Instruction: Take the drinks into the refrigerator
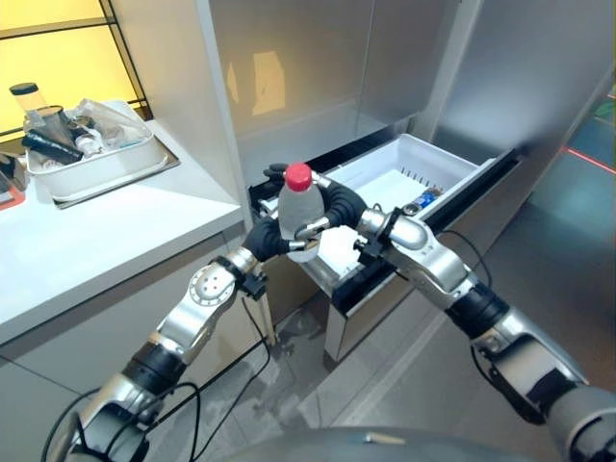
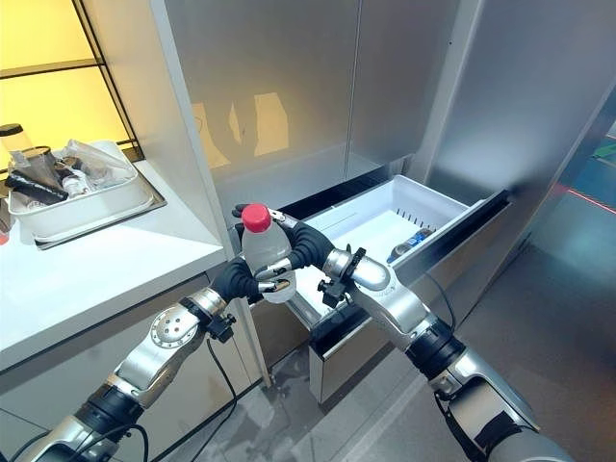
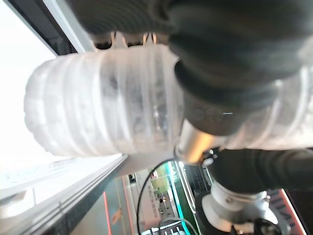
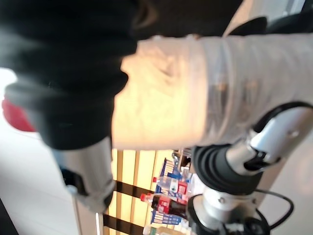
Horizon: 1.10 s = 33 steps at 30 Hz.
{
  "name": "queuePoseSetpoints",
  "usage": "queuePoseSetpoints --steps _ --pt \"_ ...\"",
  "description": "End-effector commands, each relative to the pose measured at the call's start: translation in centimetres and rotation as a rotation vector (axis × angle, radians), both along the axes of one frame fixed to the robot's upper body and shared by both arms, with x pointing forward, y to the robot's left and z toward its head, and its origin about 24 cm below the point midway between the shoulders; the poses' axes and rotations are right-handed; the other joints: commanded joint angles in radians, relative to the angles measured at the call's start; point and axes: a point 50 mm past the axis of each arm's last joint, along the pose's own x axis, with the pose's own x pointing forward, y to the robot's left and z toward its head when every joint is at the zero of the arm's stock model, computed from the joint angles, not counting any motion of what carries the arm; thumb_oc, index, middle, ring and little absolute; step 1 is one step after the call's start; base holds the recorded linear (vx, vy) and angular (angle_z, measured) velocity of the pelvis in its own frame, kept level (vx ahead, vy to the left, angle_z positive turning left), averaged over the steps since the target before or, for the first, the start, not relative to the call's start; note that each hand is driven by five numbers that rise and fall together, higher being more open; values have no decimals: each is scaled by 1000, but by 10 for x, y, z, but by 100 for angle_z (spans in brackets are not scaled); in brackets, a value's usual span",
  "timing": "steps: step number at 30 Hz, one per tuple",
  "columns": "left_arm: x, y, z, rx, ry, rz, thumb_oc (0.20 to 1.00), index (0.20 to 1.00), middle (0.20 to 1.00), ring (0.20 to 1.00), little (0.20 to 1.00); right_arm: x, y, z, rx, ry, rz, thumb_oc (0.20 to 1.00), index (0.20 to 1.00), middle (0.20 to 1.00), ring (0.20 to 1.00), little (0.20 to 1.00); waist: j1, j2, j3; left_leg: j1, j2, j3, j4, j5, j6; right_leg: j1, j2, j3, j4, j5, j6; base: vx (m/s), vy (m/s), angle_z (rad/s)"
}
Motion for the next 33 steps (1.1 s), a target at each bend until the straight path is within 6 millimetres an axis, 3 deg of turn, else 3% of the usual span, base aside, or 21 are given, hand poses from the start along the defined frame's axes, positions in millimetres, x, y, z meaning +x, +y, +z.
queuePoseSetpoints --steps 1,2,3,4,8,17,19,21,24,26,28,30,33 --pt "35 -17 91 -209 -338 24 200 200 200 200 200 -51 69 28 40 -145 404 605 605 605 605 605 -11 -23 47 54 -92 -10 21 -114 104 66 27 -31 23 -98 -15 0 0 0" --pt "35 -17 91 -209 -338 24 200 200 200 200 200 -51 69 28 40 -145 404 514 514 514 514 514 -11 -23 47 54 -92 -10 21 -114 104 66 27 -30 23 -98 -15 0 0 0" --pt "35 -18 89 -210 -333 26 200 200 200 200 200 -54 71 33 37 -167 426 307 307 307 307 307 -10 -23 47 54 -92 -11 20 -112 104 65 27 -29 21 -97 -15 0 0 0" --pt "35 -18 89 -209 -331 28 200 200 200 200 200 -54 72 34 39 -174 432 200 200 200 200 200 -10 -23 46 53 -92 -11 20 -112 104 65 26 -29 20 -97 -15 0 0 0" --pt "35 -21 86 -213 -319 22 200 200 200 200 200 -58 77 40 47 -188 461 200 200 200 200 200 -9 -24 47 52 -91 -10 18 -111 104 64 25 -27 16 -94 -15 0 0 0" --pt "37 -18 86 -220 -316 43 200 200 200 200 200 -56 76 31 24 -159 451 200 200 200 200 200 -9 -30 52 52 -88 -14 20 -112 102 65 28 -30 20 -96 -17 0 0 0" --pt "37 -18 87 -225 -318 46 200 200 200 200 200 -56 76 29 24 -133 457 200 200 200 200 200 -9 -30 52 51 -88 -16 21 -112 102 64 29 -31 20 -96 -18 0 0 0" --pt "36 -18 86 -224 -311 43 200 200 200 200 200 -59 77 18 86 27 497 200 200 200 200 200 -8 -32 54 49 -88 -17 22 -112 103 62 29 -31 21 -97 -18 0 0 0" --pt "35 -18 83 -220 -295 31 526 526 526 526 526 -60 77 3 177 242 527 200 200 200 200 200 -5 -32 58 54 -86 -17 20 -117 102 66 32 -32 20 -101 -18 0 0 0" --pt "35 -18 78 -209 -272 24 533 533 533 533 533 -62 78 -7 261 402 535 200 200 200 200 200 -3 -34 63 52 -87 -18 22 -116 101 64 34 -31 22 -101 -19 0 0 0" --pt "32 -14 69 -188 -236 31 878 878 878 878 878 -59 76 -11 350 487 490 200 200 200 200 200 0 -36 64 49 -86 -15 23 -116 102 58 33 -30 24 -100 -18 0 0 0" --pt "30 -11 62 -188 -204 34 1000 1000 1000 1000 1000 -59 75 -9 396 510 486 200 200 200 200 200 2 -35 68 45 -87 -15 23 -116 101 54 33 -27 25 -99 -19 0 0 0" --pt "25 -9 47 -192 -143 37 1000 1000 1000 1000 1000 -59 73 -13 449 549 452 200 200 200 200 200 3 -34 71 41 -87 -14 23 -114 102 51 32 -28 24 -99 -19 0 0 0"
